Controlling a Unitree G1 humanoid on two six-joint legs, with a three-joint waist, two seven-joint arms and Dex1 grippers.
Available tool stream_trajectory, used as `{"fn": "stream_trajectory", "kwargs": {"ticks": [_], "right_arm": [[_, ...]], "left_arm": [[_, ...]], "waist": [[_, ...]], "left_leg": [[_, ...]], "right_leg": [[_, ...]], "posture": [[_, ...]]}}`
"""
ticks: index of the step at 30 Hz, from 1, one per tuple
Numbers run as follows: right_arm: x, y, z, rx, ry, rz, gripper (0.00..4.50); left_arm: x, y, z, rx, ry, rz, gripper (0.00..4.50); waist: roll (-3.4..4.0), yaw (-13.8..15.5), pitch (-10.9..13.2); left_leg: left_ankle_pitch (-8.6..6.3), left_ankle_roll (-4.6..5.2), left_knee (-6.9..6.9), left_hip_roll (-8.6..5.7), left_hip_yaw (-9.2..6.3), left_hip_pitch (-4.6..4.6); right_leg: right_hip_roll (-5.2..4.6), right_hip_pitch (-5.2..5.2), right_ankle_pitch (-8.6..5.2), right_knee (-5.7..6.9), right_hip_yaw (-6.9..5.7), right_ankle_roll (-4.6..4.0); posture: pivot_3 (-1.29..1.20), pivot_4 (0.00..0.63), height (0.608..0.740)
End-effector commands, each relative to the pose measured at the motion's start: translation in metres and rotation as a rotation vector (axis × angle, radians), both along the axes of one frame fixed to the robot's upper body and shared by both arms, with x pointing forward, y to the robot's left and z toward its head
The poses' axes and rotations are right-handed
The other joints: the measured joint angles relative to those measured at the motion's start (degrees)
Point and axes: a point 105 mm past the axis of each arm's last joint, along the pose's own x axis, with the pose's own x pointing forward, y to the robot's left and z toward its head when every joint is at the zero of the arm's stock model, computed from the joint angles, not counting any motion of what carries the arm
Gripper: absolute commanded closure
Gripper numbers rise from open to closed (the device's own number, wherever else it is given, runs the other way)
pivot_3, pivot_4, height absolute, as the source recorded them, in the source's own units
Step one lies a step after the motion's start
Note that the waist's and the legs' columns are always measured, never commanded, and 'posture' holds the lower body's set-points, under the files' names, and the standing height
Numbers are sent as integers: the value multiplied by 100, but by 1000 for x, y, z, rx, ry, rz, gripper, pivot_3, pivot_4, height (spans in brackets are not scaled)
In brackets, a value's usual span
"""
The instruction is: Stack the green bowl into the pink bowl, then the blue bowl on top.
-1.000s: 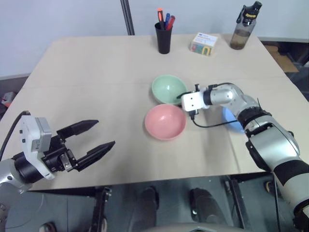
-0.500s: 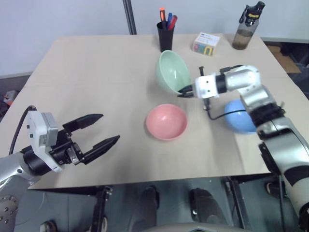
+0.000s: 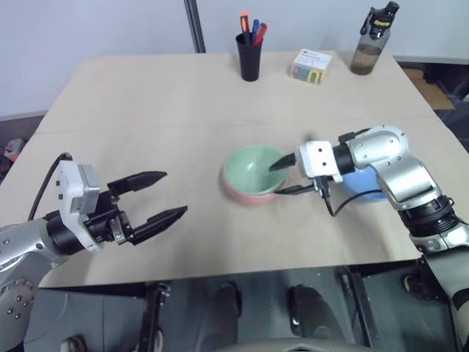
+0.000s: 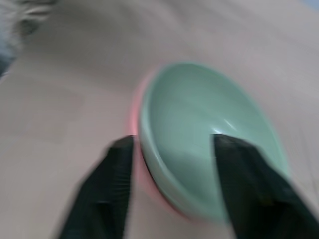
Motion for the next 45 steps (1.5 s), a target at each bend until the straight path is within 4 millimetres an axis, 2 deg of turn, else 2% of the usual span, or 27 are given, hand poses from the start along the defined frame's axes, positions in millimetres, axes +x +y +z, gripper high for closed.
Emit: {"fn": "stream_trajectory", "kwargs": {"ticks": [1, 4, 6, 8, 10, 15, 21, 23, 24, 26, 29, 30, 39, 42, 43, 45], "right_arm": [[-4, -15, 28, 87, -49, -89, 1392], [3, -44, 39, 151, -44, -290, 1392], [7, -56, 41, 167, -53, -386, 1392], [15, -94, 26, 142, -36, -634, 1392], [16, -115, 13, 159, 32, -814, 1392], [14, -127, -12, 187, 164, -1022, 1392], [7, -127, -34, 205, 289, -1091, 1392], [7, -125, -39, 213, 325, -1093, 2169], [8, -124, -42, 209, 332, -1093, 2347], [10, -122, -44, 198, 332, -1088, 3071], [11, -116, -38, 215, 329, -1067, 4368], [11, -113, -35, 221, 328, -1058, 4460], [9, -107, -37, 173, 298, -1016, 4460], [12, -108, -33, 176, 260, -1033, 3898], [14, -110, -30, 182, 232, -1054, 3384], [18, -112, -25, 197, 181, -1078, 2666]], "left_arm": [[-2, -10, 3, 17, -21, -76, 0], [0, -27, 6, 2, -20, -177, 0], [1, -33, 8, -4, -24, -220, 0], [7, -48, 13, -15, -46, -313, 0], [13, -57, 16, -18, -63, -370, 0], [21, -61, 17, -18, -61, -399, 0], [22, -61, 18, -31, -62, -398, 0], [23, -61, 19, -31, -64, -394, 0], [23, -61, 19, -32, -67, -391, 0], [23, -61, 20, -32, -70, -387, 0], [23, -60, 20, -33, -72, -377, 0], [22, -60, 21, -34, -73, -373, 0], [20, -61, 17, -39, -75, -352, 0], [19, -61, 17, -40, -73, -346, 0], [19, -61, 16, -40, -73, -346, 0], [18, -61, 16, -39, -71, -344, 0]], "waist": [[0, 20, 0], [-2, 90, 0], [-2, 107, -1], [-4, 130, -3], [-16, 207, -10], [-10, 35, -8], [-12, 19, -8], [-13, 19, -9], [-13, 18, -9], [-12, 18, -9], [-12, 18, -9], [-12, 18, -9], [-12, 21, -9], [-12, 19, -9], [-12, 18, -9], [-12, 18, -9]], "left_leg": [[0, 0, 0, 0, -1, -2], [0, 0, 1, -1, -1, -1], [0, 0, 4, -1, 1, 1], [0, 0, 4, 1, 3, 3], [0, 0, 4, 0, -4, 1], [0, 2, 7, -1, 17, -1], [0, 3, 4, 0, 7, -1], [0, 3, 7, -1, 7, 0], [0, 3, 7, -1, 7, 0], [0, 3, 7, 0, 6, -1], [0, 3, 7, 0, 7, -2], [0, 3, 7, 0, 7, -2], [0, 3, 6, 0, 6, -3], [0, 3, 6, 0, 6, -3], [0, 3, 6, 0, 6, -2], [0, 3, 6, 0, 6, -2]], "right_leg": [[0, 0, 0, -1, -1, 0], [0, 1, -1, -2, -2, 1], [0, 2, -5, -2, -1, 8], [0, 1, -11, 2, 1, 18], [1, 3, -11, 1, -6, 17], [-1, 0, 1, -4, 15, 2], [2, 2, -13, -2, 8, 22], [1, 3, -13, -2, 9, 24], [1, 3, -13, -2, 9, 24], [1, 3, -14, -1, 9, 24], [1, 3, -14, -3, 8, 24], [1, 3, -14, -3, 8, 24], [1, 2, -14, -4, 8, 24], [1, 3, -14, -4, 8, 24], [1, 3, -14, -4, 8, 24], [1, 2, -14, -3, 8, 24]], "posture": [[0, 150, 740], [0, 150, 740], [0, 150, 740], [0, 150, 740], [0, 150, 740], [0, 150, 740], [0, 150, 740], [0, 150, 740], [0, 150, 740], [0, 150, 740], [0, 150, 740], [0, 150, 740], [0, 150, 740], [0, 150, 740], [0, 150, 740], [0, 150, 740]]}}
